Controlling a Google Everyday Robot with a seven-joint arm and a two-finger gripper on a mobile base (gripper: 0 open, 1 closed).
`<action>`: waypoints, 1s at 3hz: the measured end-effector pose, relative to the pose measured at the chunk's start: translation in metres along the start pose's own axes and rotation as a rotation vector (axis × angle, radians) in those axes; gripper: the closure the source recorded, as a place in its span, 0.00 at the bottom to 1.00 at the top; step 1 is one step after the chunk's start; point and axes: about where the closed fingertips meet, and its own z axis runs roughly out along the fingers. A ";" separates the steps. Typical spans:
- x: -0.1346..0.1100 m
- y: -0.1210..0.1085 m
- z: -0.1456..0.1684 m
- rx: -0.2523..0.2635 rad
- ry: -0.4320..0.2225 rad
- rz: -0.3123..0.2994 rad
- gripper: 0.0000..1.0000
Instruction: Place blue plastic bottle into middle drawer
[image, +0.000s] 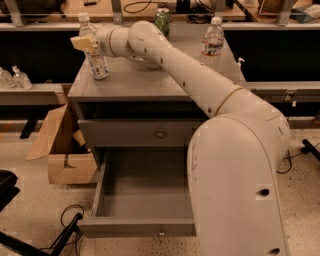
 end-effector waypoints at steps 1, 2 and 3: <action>0.001 0.002 0.002 -0.004 0.001 0.001 0.95; -0.008 0.008 -0.004 -0.015 -0.020 -0.015 1.00; -0.018 0.026 -0.017 -0.040 -0.048 -0.035 1.00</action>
Offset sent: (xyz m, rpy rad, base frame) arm -0.0091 0.0012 0.0090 0.0167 -0.0264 0.0292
